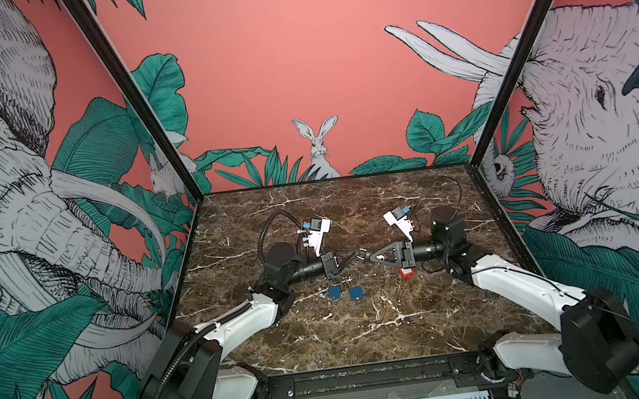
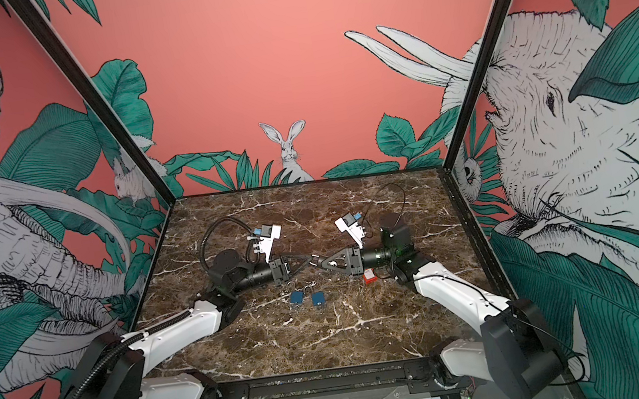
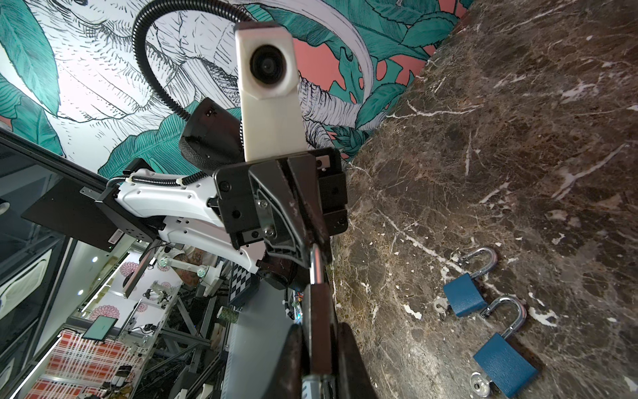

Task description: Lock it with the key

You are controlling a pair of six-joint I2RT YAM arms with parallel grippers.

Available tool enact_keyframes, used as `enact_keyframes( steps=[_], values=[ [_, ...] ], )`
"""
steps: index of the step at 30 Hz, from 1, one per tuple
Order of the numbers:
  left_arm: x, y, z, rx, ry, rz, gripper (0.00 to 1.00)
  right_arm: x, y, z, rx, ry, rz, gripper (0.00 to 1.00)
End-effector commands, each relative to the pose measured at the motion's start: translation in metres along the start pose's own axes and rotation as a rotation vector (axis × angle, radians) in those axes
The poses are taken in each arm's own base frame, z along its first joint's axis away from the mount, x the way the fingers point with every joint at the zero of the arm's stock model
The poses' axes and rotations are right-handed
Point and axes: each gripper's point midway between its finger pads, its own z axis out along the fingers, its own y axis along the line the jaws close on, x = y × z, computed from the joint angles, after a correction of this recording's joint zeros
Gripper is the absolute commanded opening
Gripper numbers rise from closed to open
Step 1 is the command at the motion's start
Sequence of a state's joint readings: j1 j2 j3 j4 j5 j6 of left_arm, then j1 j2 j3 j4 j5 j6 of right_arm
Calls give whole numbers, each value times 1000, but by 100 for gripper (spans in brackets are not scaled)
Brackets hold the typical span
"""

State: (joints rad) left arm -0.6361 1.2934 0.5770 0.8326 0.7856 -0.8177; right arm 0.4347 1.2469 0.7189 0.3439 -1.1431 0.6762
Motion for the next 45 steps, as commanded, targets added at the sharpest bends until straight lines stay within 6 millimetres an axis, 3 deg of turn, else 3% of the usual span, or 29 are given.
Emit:
enact_keyframes(
  steps=[1,21,26,31,32,34,36,45],
  values=[
    [58,-52,7,207,240,14,0,-47,18,7,3,-118,-181,0],
    [70,-60,19,243,296,35,0,-51,5,19,11,-132,-157,0],
    [63,-41,16,122,267,43,0,-46,-15,10,108,-127,-111,0],
    [28,-4,-1,-25,116,11,0,-32,-34,0,155,-108,-29,0],
    [21,2,-5,-39,87,2,1,-29,-35,0,155,-102,-21,0],
    [10,10,-14,-62,38,-4,18,-22,-35,-1,146,-85,-6,0],
    [8,12,-17,-69,36,6,28,-17,-32,-3,132,-69,-2,0],
    [11,4,-14,-3,68,9,34,-3,-18,-3,36,4,11,0]
  ],
)
